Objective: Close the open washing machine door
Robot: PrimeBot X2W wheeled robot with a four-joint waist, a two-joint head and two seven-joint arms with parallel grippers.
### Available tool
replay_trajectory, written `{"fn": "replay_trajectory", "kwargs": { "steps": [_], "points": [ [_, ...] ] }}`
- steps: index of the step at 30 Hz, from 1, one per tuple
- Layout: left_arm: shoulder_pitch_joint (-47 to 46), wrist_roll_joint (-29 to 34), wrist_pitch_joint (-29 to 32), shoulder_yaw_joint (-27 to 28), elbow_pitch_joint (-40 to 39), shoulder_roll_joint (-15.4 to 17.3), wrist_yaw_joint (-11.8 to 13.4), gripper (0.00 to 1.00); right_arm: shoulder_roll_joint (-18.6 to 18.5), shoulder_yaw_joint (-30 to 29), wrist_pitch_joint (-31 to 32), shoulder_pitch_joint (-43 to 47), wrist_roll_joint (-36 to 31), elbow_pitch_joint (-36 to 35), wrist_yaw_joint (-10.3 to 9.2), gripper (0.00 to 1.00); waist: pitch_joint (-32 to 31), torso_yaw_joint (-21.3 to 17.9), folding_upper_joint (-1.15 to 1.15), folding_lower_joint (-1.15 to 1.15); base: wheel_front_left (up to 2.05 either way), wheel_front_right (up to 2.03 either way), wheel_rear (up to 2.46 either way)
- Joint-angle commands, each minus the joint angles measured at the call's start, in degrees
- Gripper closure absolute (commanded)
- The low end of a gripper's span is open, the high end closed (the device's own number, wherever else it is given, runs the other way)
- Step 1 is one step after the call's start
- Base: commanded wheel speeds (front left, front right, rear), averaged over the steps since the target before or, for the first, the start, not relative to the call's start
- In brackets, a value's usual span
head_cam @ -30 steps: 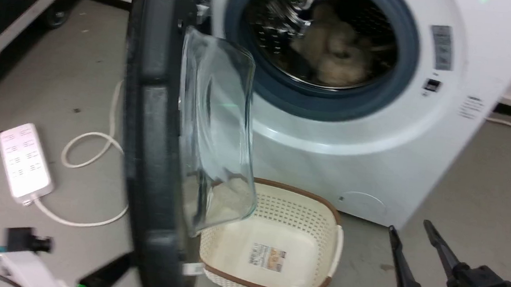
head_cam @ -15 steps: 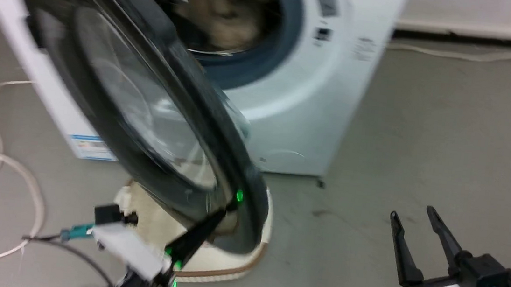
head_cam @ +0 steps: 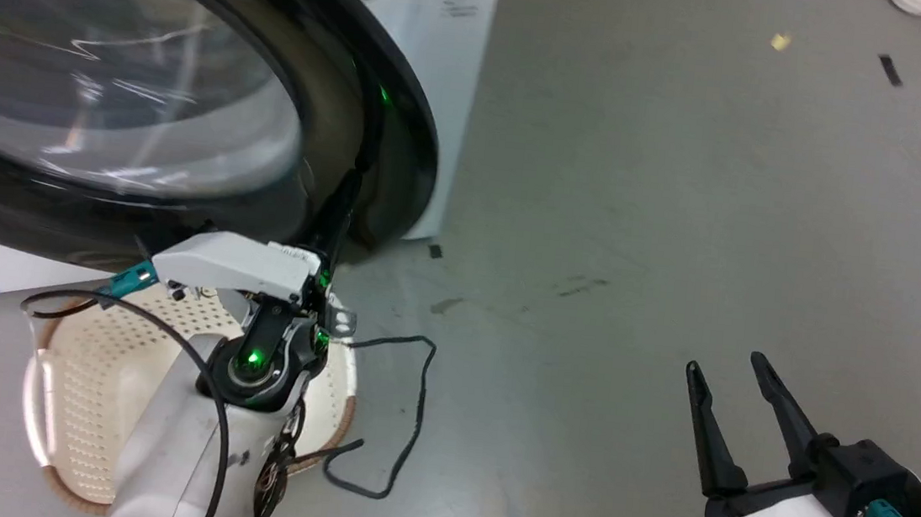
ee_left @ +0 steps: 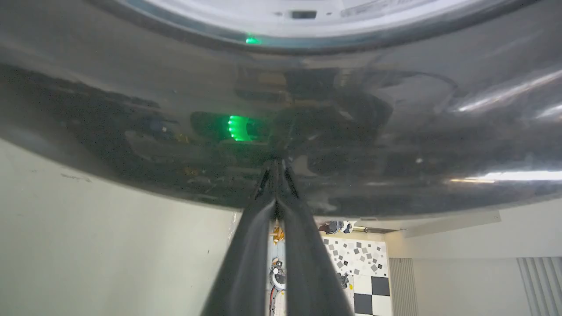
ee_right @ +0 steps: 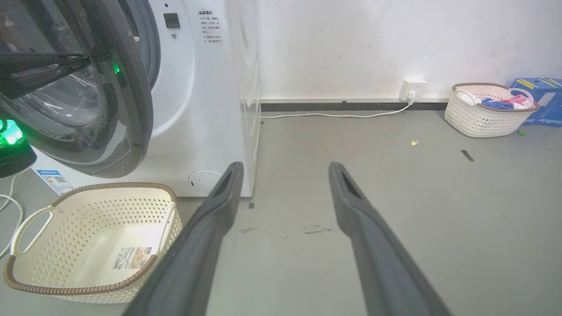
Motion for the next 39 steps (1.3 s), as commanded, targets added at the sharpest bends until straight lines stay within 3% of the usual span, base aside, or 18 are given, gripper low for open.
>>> {"fn": "replay_trajectory", "kwargs": {
  "steps": [1,6,9,10,11,18,22,28,33,37,38,39],
  "points": [
    [-1.2,-0.6,-1.1,-0.5,1.7,0.1,-0.7,1.0,0.4,0.0,-0.2,-0.9,0.6,0.0,-0.04,0.0,0.6,-0.8,-0.01,-0.01,0.0,0.0,0.0],
    [-1.4,-0.8,-1.4,-3.4,4.4,0.2,-2.0,1.0,0.4,-0.5,-0.2,-0.4,0.6,-0.7,-0.04,0.0,-1.0,1.8,-0.01,-0.01,0.0,0.0,0.0],
    [1.3,1.7,-1.4,-5.5,1.6,1.0,-2.1,1.0,0.5,-0.8,-0.2,0.4,0.5,-1.3,-0.04,0.0,-2.7,4.4,-0.01,-0.01,0.0,0.0,0.0],
    [2.9,2.7,-1.5,-6.4,-0.4,1.6,-2.1,0.58,0.5,-0.8,-0.2,0.7,0.4,-1.5,-0.04,0.0,-3.2,5.3,-0.01,-0.01,0.0,0.0,0.0],
    [4.5,4.3,-1.7,-7.7,-2.8,2.4,-2.2,0.0,0.4,-1.0,-0.2,1.0,0.4,-1.7,-0.04,0.0,-3.9,6.4,-0.01,-0.01,0.0,0.0,0.0],
    [17.5,19.9,-13.8,-16.5,-14.7,12.1,-2.2,0.0,-1.4,0.1,-0.2,3.6,0.5,-2.6,-0.04,0.0,-7.0,13.5,-0.01,-0.01,0.0,0.0,0.0],
    [20.9,33.4,-17.2,-14.8,-15.2,16.4,-2.1,0.0,-2.4,0.3,-0.2,4.8,0.7,-3.0,-0.04,0.0,-8.5,17.4,-0.01,-0.01,0.0,0.0,0.0],
    [27.7,60.6,-17.3,-2.2,-23.0,12.7,2.2,0.0,-3.2,1.6,-0.2,5.7,1.0,-3.5,-0.04,0.0,-10.1,21.5,-0.01,-0.01,0.0,0.0,0.0],
    [32.0,76.0,-17.3,3.8,-29.7,8.5,4.2,0.0,-4.0,3.6,-0.2,5.8,1.7,-3.6,-0.04,0.0,-10.5,24.2,-0.01,-0.01,0.0,0.0,0.0],
    [33.5,82.7,-17.3,4.6,-32.0,6.6,5.1,0.0,-4.8,4.9,-0.1,5.3,2.5,-3.7,-0.04,0.0,-9.2,26.1,-0.01,-0.01,0.0,0.0,0.0],
    [33.2,83.4,-17.3,4.9,-32.0,6.2,5.2,0.0,-5.2,5.5,0.0,4.8,2.8,-3.7,-0.04,0.52,-8.6,26.6,-0.01,-0.01,0.0,0.0,0.0],
    [33.2,83.4,-17.3,4.9,-32.0,6.2,5.2,0.0,-5.2,5.5,0.0,4.8,2.8,-3.7,-0.04,0.52,-8.6,26.6,-0.01,-0.01,0.0,0.0,0.0]
  ]
}}
